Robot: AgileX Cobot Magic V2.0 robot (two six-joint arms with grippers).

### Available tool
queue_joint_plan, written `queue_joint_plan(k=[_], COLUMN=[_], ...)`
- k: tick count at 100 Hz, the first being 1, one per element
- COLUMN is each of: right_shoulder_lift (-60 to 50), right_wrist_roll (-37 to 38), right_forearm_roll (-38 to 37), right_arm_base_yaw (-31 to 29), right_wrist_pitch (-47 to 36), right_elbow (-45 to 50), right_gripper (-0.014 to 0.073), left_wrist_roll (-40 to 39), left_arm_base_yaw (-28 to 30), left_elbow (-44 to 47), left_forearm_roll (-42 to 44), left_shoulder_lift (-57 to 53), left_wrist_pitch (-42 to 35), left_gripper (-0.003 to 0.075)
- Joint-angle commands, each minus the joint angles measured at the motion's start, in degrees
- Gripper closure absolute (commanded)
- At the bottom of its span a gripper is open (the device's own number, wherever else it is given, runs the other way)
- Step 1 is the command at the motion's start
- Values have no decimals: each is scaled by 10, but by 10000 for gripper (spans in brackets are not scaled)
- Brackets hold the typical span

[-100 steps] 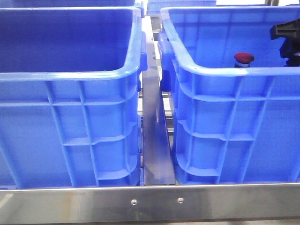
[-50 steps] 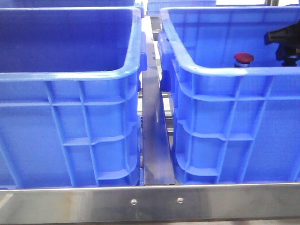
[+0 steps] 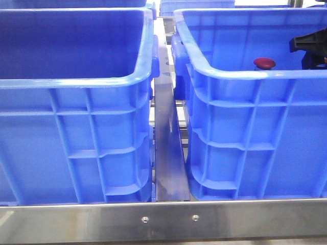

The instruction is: Pick red and yellow buttons and place in box

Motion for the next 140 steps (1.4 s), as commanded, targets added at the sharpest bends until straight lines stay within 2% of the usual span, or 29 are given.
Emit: queue_joint_plan(k=[1, 25, 47, 56, 77, 89, 100, 140], right_shoulder_lift=[-16, -24, -54, -71, -131, -188, -252, -501], right_wrist_roll=[-7, -7, -7, -7, -7, -7, -7, -7], right_forearm_roll=[12, 21, 26, 27, 30, 30, 30, 30], right_arm_base_yaw=[-3, -3, -3, -3, -3, -3, -3, -3], right_wrist_pitch=[18, 25, 16, 10, 25, 69, 92, 88], right_elbow=[4, 10, 10, 10, 15, 36, 70, 224], right_gripper=[336, 321, 72, 16, 11, 12, 12, 14], left_wrist_roll=[-6, -6, -6, -6, -6, -6, -6, -6], left_arm_base_yaw=[1, 1, 1, 1, 1, 1, 1, 1], left_elbow=[-14, -14, -14, -14, -14, -14, -14, -14], left_forearm_roll=[5, 5, 5, 5, 5, 5, 5, 5], left_shoulder_lift=[0, 0, 0, 0, 0, 0, 0, 0], left_wrist_pitch=[-40, -40, -40, -40, -40, -40, -40, -40], left_gripper=[739, 739, 739, 739, 739, 739, 739, 739])
